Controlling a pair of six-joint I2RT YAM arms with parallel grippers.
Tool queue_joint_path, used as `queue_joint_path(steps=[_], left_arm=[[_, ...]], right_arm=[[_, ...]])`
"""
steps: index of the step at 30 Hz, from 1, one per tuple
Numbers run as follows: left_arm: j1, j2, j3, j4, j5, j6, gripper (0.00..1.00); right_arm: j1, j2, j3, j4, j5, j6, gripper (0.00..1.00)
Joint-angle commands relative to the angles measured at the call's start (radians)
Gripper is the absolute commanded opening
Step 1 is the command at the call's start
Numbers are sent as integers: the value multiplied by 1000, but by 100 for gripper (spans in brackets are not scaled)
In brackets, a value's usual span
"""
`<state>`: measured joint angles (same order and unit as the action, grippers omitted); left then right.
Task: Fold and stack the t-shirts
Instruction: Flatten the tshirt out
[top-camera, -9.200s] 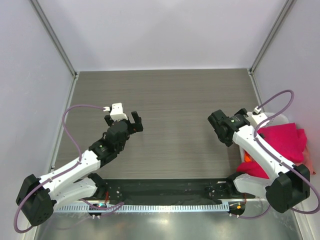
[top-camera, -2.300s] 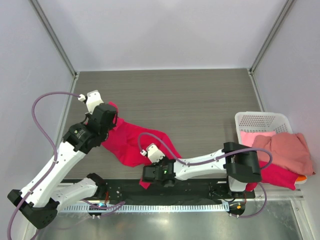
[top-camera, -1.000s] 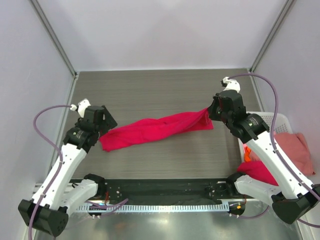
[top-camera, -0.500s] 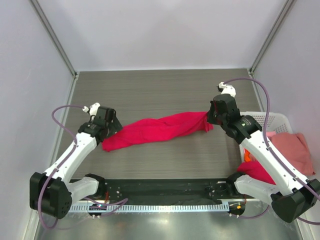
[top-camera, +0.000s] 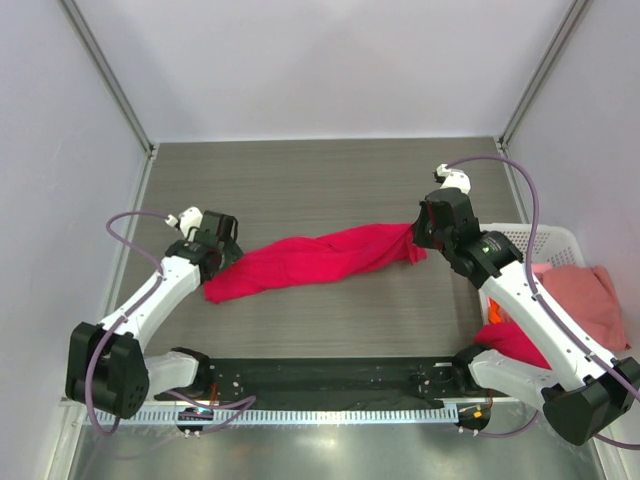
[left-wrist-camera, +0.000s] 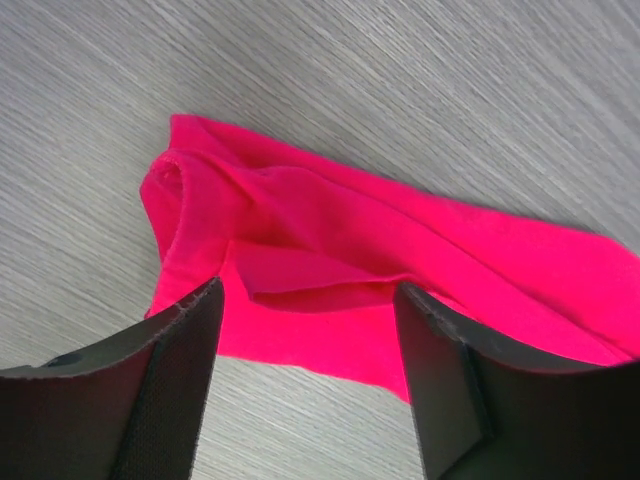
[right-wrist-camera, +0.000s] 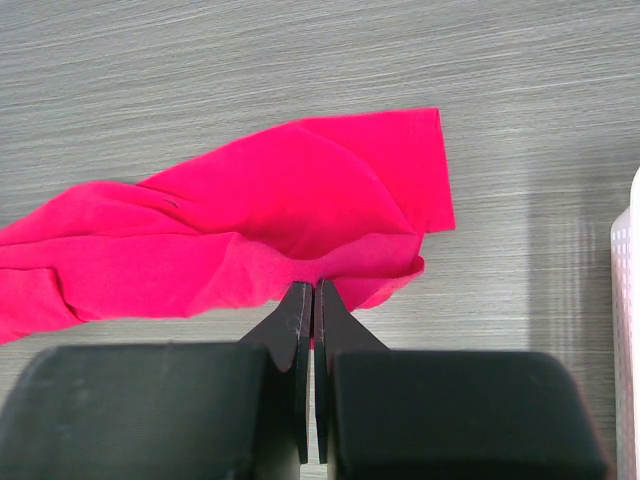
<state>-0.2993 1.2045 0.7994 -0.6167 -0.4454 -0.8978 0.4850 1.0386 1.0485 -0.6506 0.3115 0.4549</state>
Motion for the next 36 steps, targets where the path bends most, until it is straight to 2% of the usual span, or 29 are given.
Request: queue_joint_path(steps=[1, 5, 8, 9, 13, 20, 24, 27, 29, 32, 34, 35, 36], left_arm=[[3, 23, -9, 51, -32, -36, 68], [22, 67, -8, 89, -32, -41, 45], [38, 107, -5, 92, -30, -39, 19], [40, 109, -6, 92, -30, -36, 1], [42, 78, -12, 92, -10, -20, 0], [42, -94, -18, 0, 71, 8, 0], [34, -312, -185, -11, 213, -22, 0], [5, -440, -261, -26, 313, -44, 1], [-17, -541, -285, -63, 332, -75, 0], [-54, -586, -215, -115, 281, -82, 0], [-54, -539, -136, -168, 199, -61, 0], [-54, -514, -90, -192, 179, -53, 0], [-52, -484, 25, -211, 159, -26, 0]], right_arm=[[0, -12, -1, 52, -6, 2, 1], [0, -15, -5, 55, -9, 4, 1], [-2, -18, -10, 57, -5, 2, 1], [-2, -20, -13, 57, -2, 2, 1], [-2, -18, -15, 60, 26, 1, 1], [-16, 11, -4, 62, 40, 14, 1], [-29, 1, -19, 68, 47, 22, 1], [-46, 3, -30, 77, 49, 31, 1], [-54, 9, -36, 92, 44, 39, 1], [-74, 44, -28, 117, 25, 48, 1], [-86, 78, -2, 124, 23, 51, 1], [-91, 90, 8, 126, 23, 50, 1], [-97, 104, 37, 128, 21, 48, 1]])
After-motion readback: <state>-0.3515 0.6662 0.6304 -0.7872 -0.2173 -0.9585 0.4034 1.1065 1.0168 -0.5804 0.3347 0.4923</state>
